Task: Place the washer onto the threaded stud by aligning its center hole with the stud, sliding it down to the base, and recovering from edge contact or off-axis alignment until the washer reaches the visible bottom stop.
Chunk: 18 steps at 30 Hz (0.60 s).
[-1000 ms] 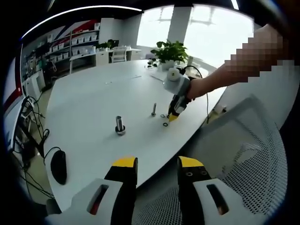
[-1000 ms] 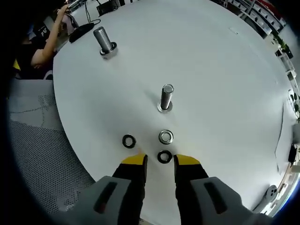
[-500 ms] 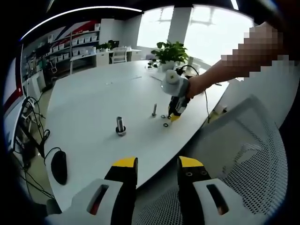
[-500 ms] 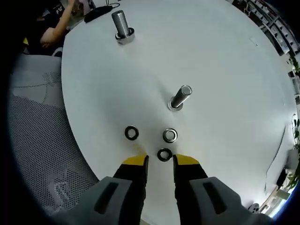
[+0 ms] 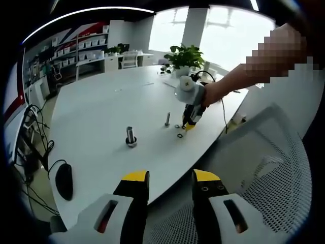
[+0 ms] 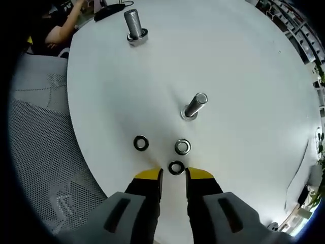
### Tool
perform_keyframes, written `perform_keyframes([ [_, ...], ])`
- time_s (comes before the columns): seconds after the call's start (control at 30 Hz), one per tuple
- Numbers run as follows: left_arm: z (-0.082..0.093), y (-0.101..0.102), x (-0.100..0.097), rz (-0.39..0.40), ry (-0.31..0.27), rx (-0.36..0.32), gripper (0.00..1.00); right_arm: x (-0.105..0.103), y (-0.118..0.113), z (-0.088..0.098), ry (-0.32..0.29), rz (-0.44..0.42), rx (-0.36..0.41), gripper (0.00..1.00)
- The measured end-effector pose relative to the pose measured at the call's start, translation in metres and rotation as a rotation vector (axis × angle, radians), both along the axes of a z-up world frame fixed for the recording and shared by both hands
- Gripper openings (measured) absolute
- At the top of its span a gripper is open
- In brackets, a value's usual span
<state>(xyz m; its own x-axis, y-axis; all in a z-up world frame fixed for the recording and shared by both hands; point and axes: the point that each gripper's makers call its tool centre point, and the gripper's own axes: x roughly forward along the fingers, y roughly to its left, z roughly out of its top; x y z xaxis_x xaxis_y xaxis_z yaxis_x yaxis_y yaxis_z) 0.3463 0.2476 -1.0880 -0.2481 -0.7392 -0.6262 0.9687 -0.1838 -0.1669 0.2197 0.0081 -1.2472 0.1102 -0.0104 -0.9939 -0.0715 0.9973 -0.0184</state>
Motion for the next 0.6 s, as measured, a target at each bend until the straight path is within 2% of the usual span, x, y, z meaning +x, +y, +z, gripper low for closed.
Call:
perform_keyframes([
  [0.23,0.0002,-0.0002,0.0003,0.004,0.002,-0.001,0.31,0.0036,0.0038,0.007,-0.032,-0.008,-0.002,0.2],
  [0.3,0.0006,-0.0001,-0.0002,0.003,0.002,0.0,0.31,0.0036,-0.0014,0.0009,-0.035,-0.015,-0.001,0.19],
  [0.37,-0.0007,-0.0004,0.0001,0.0,0.001,0.002,0.31,0.0052,0.0049,0.0089,-0.038,-0.019,-0.002,0.18],
  [0.5,-0.0003,-0.0004,0.0003,0.001,-0.001,0.001,0.31,0.0053,-0.0029,0.003,-0.031,-0.012,-0.008,0.16],
  [0.6,-0.0001,-0.0003,0.0001,0.002,0.0,0.002,0.31,0.0049,0.0006,0.004,-0.003,0.017,-0.021,0.16],
])
